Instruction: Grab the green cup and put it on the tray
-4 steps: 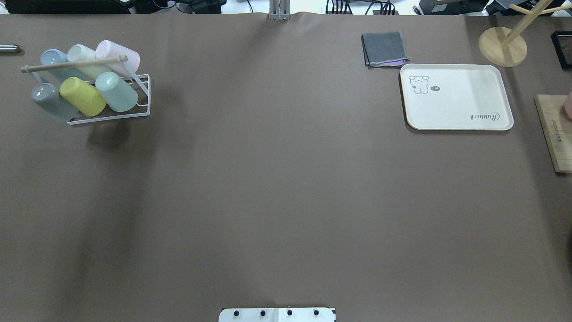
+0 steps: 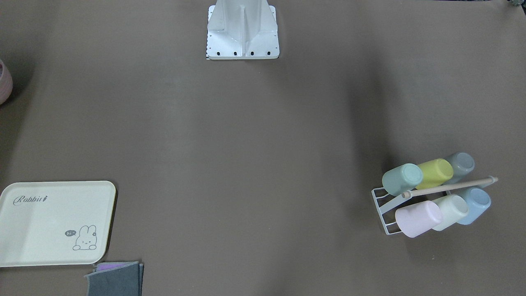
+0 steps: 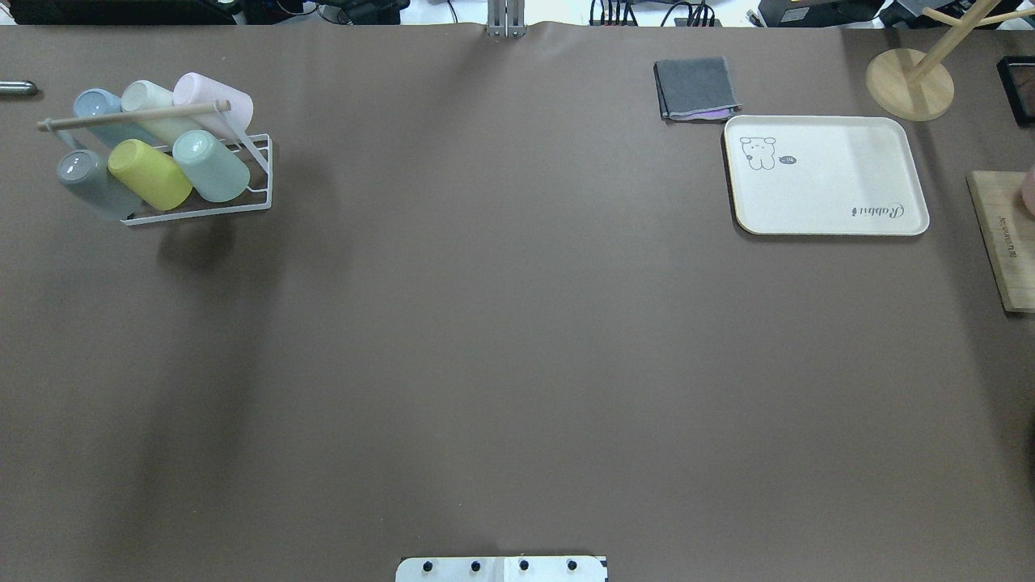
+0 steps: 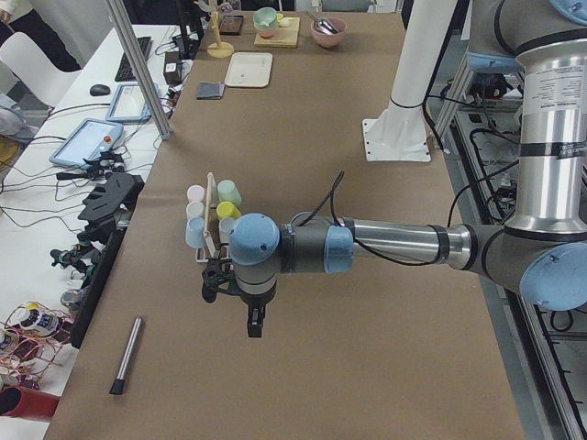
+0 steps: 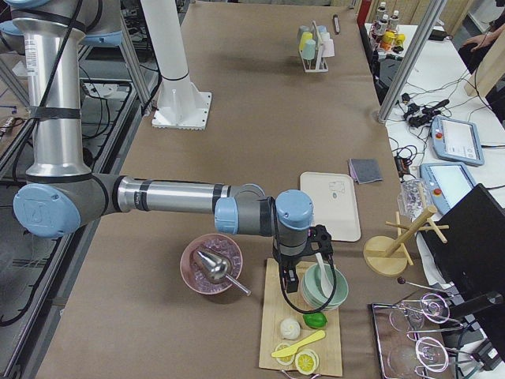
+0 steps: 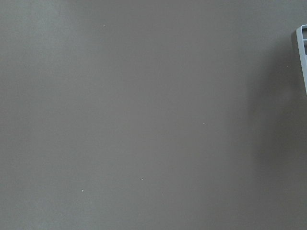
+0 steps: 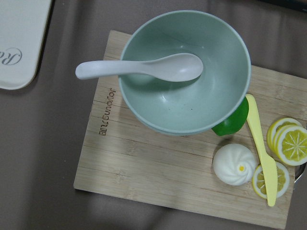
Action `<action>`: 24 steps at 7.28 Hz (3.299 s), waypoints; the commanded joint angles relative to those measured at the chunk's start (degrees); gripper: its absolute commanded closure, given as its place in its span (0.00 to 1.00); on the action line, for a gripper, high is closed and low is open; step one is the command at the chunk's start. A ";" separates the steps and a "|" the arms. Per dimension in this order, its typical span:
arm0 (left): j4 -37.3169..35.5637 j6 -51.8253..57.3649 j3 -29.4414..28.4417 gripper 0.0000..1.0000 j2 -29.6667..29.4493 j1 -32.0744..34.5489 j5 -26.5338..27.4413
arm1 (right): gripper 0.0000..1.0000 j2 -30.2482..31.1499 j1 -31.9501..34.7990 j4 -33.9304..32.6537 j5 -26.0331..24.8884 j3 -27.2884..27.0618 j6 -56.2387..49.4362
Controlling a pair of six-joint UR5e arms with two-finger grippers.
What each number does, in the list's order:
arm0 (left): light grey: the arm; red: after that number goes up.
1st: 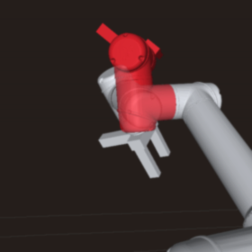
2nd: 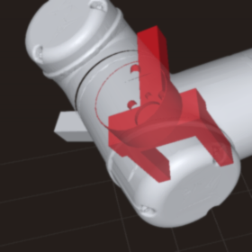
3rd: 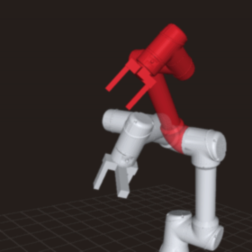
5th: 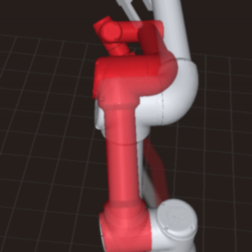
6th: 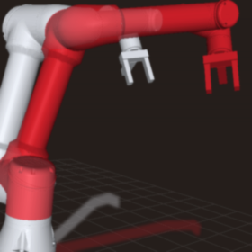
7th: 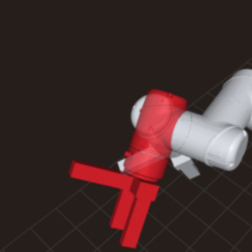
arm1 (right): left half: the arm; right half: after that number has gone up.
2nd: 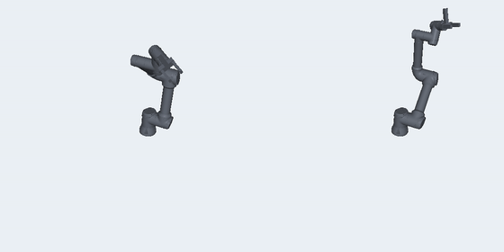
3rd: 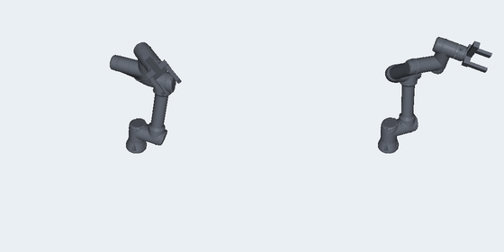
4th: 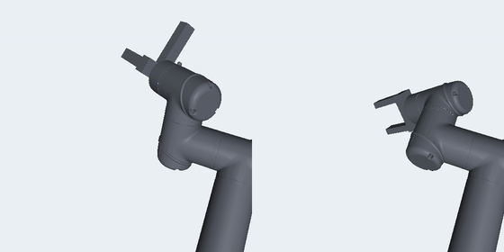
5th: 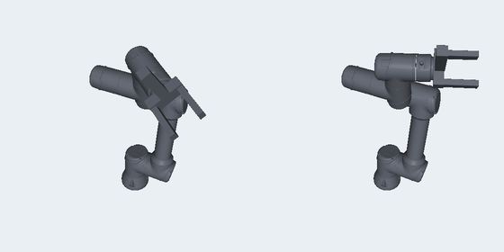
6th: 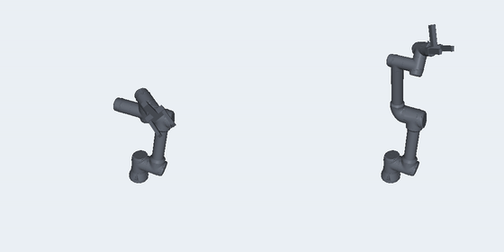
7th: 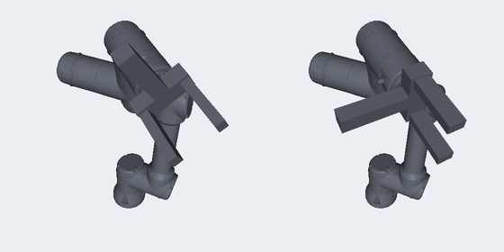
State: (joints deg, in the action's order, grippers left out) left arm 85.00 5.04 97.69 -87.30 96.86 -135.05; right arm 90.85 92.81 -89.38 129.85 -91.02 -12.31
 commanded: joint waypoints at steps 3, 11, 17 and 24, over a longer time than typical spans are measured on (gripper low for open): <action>0.34 -4.57 0.05 0.03 -2.87 0.00 -0.48 | 0.00 0.91 -0.09 0.00 0.93 0.14 -0.09; -0.09 -17.08 6.64 0.02 -9.81 -3.75 -2.33 | 0.00 0.03 -0.79 0.00 4.89 -1.00 2.55; -0.80 -28.86 20.23 0.02 -14.99 -28.59 4.99 | 0.01 -6.90 -13.35 18.13 2.25 7.12 23.82; -27.40 10.11 26.14 0.02 -34.77 -53.67 50.08 | 0.02 -13.24 -21.08 29.62 -0.55 17.01 37.70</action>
State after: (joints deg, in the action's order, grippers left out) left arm 64.34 6.44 122.49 -118.69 47.44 -94.97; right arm 78.04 73.25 -59.86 130.95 -74.18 24.40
